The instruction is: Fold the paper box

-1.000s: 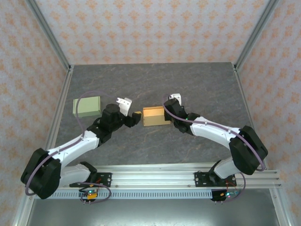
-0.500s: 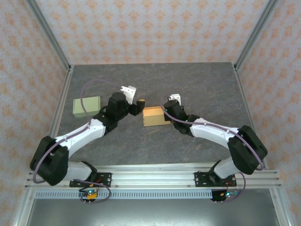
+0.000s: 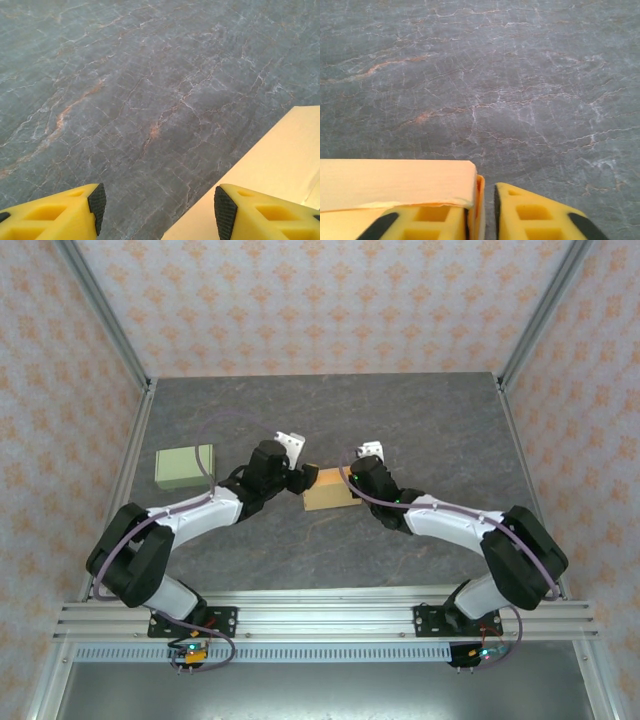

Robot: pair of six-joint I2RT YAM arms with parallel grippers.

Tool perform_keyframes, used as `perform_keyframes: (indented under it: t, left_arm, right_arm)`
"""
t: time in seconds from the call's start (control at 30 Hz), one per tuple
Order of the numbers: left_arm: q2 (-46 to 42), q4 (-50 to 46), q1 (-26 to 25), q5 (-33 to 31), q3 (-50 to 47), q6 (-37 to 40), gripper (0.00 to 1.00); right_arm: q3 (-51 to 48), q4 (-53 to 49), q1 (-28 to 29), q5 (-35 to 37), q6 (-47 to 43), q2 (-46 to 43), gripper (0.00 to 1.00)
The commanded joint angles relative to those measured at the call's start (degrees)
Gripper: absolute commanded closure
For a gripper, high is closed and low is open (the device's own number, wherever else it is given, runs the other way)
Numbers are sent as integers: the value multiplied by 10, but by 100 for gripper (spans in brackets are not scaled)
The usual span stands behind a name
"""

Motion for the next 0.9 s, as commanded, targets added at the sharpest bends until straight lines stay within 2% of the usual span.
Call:
perform_keyframes:
  t: [0.0,0.17,0.3,0.43,0.5,0.57,0.63,0.67,0.77,0.87]
  left_arm:
    - [-7,-19,-30,-16,-40,18,38]
    - [-12,-21,-37,-33,-57,15,38]
    - [-17,-19,-38,-36,-64,10,38]
    - [-14,-20,-38,-35,-61,9,38]
    - [-11,-20,-37,-34,-60,7,38]
    - [-10,-13,-38,-34,-63,3,38]
    - [-10,-5,-38,-33,-68,-3,38]
    - [-9,-4,-38,-31,-69,-3,38]
    - [-7,-5,-38,-26,-71,-5,38]
    - [-14,-5,-38,-29,-76,-4,38]
  right_arm:
    - [-24,-33,5,-22,-24,-22,64]
    - [-32,-77,5,-85,-25,-108,54]
    - [-43,-110,5,-85,-7,-183,47]
    - [-19,-124,-3,-97,9,-207,41]
    - [16,-147,-17,-96,56,-190,37]
    - [59,-163,-44,-143,81,-147,37]
    - [85,-145,-59,-207,62,-92,37]
    - [90,-137,-59,-216,47,-63,37]
    - [46,-77,-75,-201,28,1,40]
    - [3,-46,-82,-190,-2,22,43]
